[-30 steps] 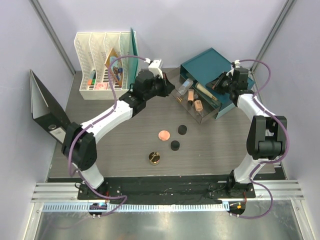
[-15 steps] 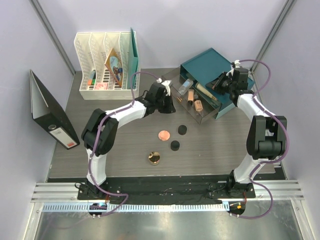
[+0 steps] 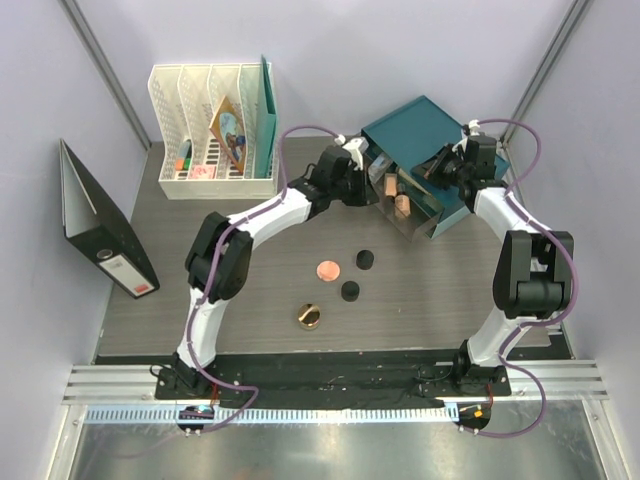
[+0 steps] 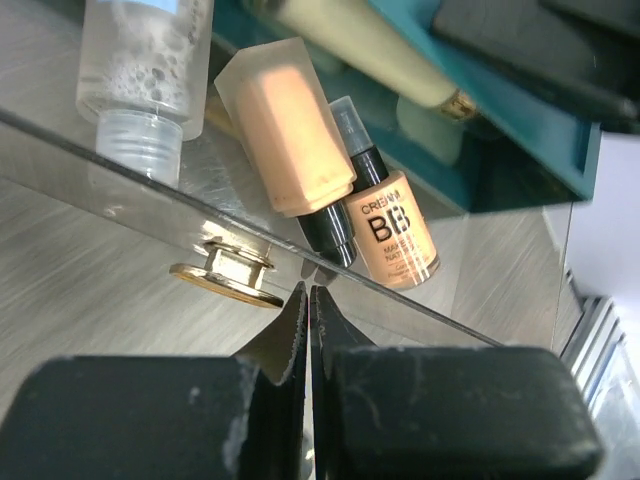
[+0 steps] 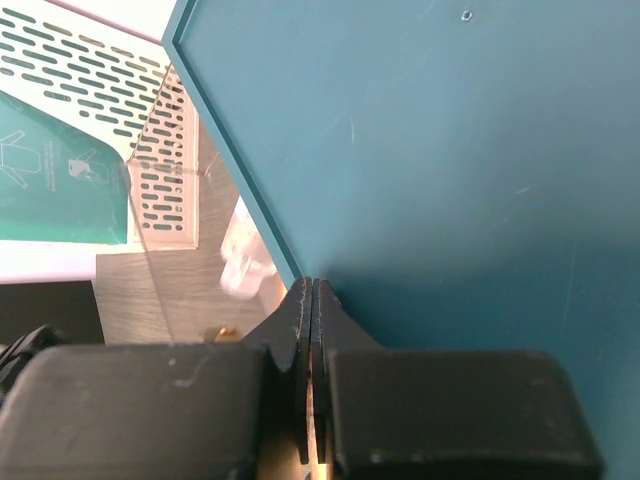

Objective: Organize the makeup

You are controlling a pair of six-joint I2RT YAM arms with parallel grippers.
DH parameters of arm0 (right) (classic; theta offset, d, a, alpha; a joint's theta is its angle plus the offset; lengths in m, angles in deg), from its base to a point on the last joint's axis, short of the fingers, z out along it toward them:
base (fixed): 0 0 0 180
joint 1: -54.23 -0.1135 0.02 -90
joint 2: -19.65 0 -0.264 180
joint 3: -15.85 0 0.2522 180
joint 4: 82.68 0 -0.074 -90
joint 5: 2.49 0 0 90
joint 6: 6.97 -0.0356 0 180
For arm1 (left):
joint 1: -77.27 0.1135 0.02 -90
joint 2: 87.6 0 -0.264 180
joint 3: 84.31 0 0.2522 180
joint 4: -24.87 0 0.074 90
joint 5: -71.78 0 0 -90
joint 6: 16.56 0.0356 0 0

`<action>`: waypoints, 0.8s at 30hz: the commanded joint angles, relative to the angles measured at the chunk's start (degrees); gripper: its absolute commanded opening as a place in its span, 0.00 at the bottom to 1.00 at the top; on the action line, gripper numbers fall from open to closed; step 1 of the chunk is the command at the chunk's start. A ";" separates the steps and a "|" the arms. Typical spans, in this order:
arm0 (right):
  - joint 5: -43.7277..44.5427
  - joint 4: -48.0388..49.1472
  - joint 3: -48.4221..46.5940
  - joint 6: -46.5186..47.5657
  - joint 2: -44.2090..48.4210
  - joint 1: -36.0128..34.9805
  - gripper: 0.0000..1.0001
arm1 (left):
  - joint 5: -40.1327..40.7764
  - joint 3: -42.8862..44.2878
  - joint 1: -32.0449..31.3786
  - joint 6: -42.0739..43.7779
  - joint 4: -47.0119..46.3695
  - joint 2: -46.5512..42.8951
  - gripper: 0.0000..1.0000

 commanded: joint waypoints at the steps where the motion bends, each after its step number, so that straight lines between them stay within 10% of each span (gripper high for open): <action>1: 4.87 -19.08 4.69 4.18 -6.08 -0.29 0.01 | -0.84 6.54 -1.73 -4.18 -8.08 4.82 0.00; 24: 4.52 -19.08 4.87 4.09 -6.25 -0.29 0.01 | 1.36 8.22 -5.07 -17.54 -37.35 12.82 0.11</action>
